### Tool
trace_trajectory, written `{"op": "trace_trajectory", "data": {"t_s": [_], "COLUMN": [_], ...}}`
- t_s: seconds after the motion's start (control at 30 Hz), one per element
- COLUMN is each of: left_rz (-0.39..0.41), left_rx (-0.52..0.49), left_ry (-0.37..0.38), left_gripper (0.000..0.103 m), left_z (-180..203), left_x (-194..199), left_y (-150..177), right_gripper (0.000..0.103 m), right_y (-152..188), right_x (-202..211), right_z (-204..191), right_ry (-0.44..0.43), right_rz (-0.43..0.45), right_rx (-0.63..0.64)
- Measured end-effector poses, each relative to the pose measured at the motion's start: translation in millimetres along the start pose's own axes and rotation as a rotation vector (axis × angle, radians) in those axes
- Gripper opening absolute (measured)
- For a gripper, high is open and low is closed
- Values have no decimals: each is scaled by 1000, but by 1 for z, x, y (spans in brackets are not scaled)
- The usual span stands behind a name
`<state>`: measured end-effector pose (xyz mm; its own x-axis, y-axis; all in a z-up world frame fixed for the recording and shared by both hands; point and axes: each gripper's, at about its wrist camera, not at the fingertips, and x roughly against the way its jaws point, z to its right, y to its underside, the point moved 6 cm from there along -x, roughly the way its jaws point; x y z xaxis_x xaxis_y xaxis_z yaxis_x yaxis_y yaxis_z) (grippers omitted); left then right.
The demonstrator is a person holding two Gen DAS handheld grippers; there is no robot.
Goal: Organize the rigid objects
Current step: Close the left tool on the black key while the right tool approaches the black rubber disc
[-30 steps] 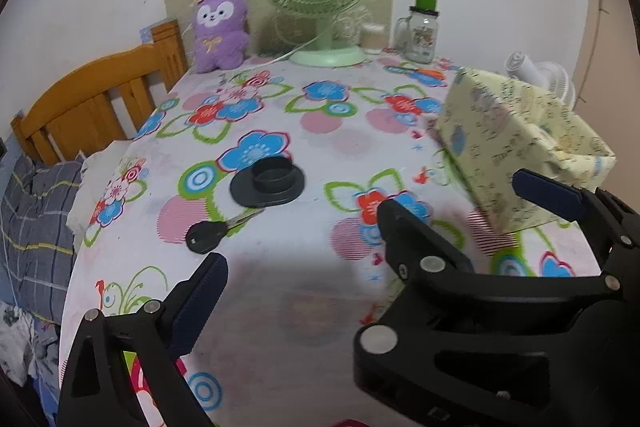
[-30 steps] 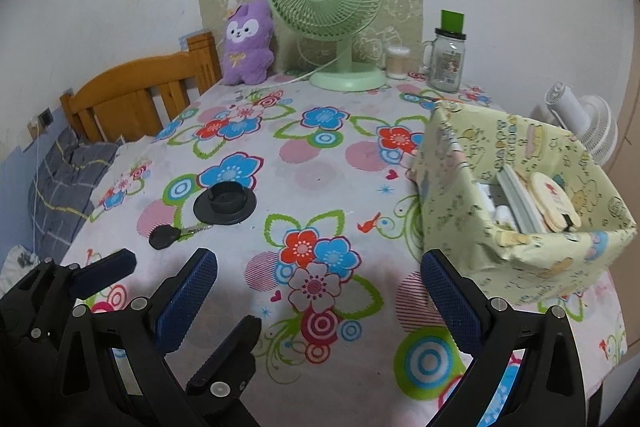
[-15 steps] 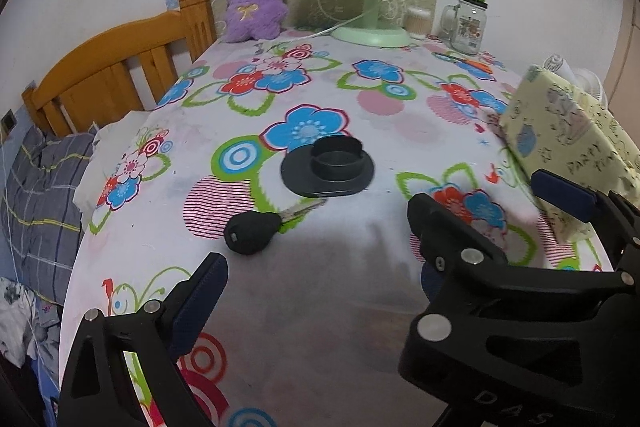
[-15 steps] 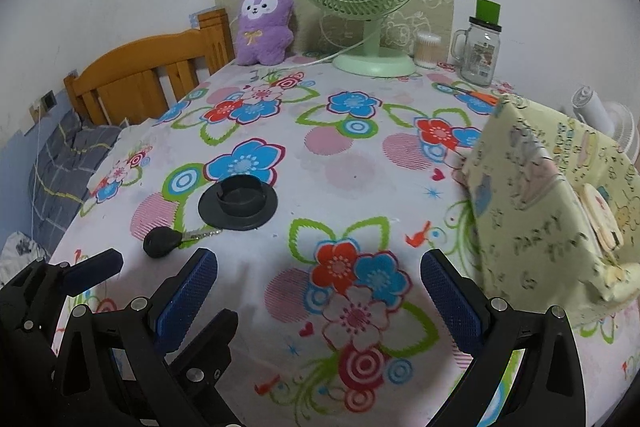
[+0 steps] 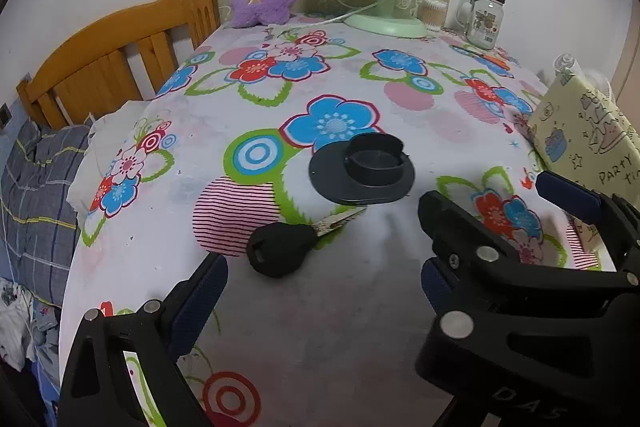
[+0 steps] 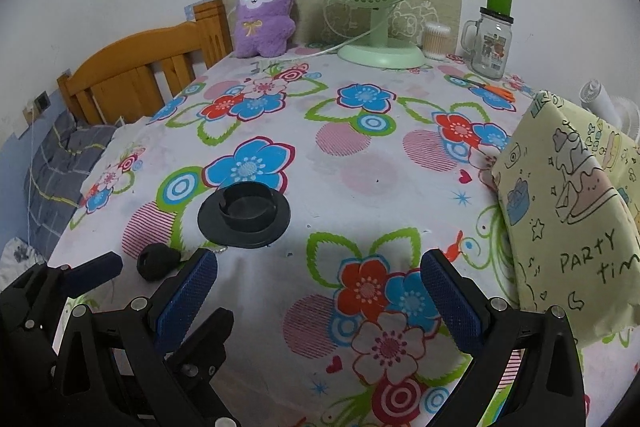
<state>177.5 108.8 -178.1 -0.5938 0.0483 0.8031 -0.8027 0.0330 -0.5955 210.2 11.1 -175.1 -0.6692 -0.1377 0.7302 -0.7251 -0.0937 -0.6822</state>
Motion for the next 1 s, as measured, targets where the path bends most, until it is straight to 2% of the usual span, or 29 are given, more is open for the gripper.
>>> {"op": "trace_trajectory", "data": {"t_s": [0.27, 0.33, 0.47, 0.53, 0.73, 0.9, 1.0], "left_rz": [-9, -4, 4, 11, 27, 21, 21], "left_rx": [16, 18, 7, -16, -27, -34, -26], "left_ry": [19, 15, 32, 29, 40, 54, 62], "left_gripper": [96, 86, 75, 62, 39, 38, 38], "left_z": [-9, -12, -12, -10, -12, -13, -16], "left_x": [-7, -7, -7, -7, -8, -11, -13], "left_y": [-3, -4, -6, -7, -11, -15, -18], "right_gripper": [102, 102, 103, 103, 103, 102, 94], "right_y": [-4, -5, -8, -9, -16, -21, -24], "right_x": [-10, -14, -19, -22, -32, -46, -52], "right_z": [-6, -8, -13, -17, -25, -32, -35], "right_ry": [1, 4, 6, 8, 6, -3, -12], "right_rz": [-15, -21, -26, -28, -33, -61, -78], "right_rx": [7, 10, 25, 46, 64, 82, 84]}}
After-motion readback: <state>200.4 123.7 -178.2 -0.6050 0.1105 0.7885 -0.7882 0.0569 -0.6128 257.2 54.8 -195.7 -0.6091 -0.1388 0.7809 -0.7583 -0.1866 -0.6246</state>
